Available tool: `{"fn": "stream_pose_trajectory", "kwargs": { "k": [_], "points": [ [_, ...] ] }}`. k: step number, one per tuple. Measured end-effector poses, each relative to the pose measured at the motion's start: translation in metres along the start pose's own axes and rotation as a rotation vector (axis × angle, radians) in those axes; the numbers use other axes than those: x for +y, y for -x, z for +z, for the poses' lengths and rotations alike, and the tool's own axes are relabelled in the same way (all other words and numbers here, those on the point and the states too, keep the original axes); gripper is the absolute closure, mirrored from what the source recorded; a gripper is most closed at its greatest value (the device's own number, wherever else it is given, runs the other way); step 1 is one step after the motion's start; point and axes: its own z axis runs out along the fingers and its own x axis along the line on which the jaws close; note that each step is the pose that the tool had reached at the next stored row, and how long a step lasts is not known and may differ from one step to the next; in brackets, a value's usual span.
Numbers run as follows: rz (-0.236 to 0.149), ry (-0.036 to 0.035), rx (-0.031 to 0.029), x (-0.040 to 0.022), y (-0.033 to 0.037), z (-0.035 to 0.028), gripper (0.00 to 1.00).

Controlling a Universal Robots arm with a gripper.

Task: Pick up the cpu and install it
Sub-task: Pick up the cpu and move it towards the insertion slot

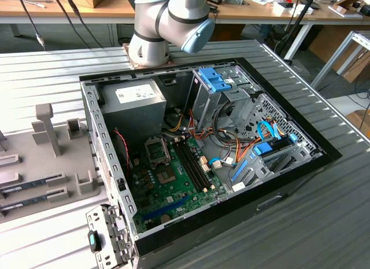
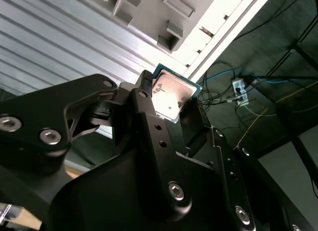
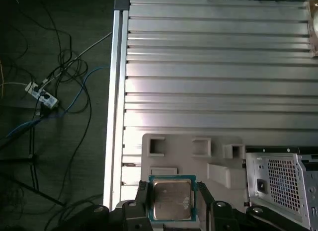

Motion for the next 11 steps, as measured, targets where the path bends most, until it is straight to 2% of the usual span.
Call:
{"fn": "stream_pose_trajectory", "kwargs": {
  "k": [1, 3, 4, 5, 6, 11],
  "points": [
    [0.000, -0.0162, 0.0001, 0.0000, 0.0000, 0.0000, 0.53],
    [-0.002, -0.0818, 0.0008, 0.0000, 0.0001, 0.0000, 0.53],
    [-0.002, -0.0987, 0.0010, 0.0000, 0.0001, 0.0000, 0.53],
    [-0.002, -0.1095, 0.0010, 0.0000, 0.0002, 0.0000, 0.53],
    [-0.002, -0.1158, 0.0010, -0.0001, 0.0002, 0.0000, 0.53],
    [-0.002, -0.1161, 0.0011, 0.0000, 0.0002, 0.0000, 0.53]
  ]
}}
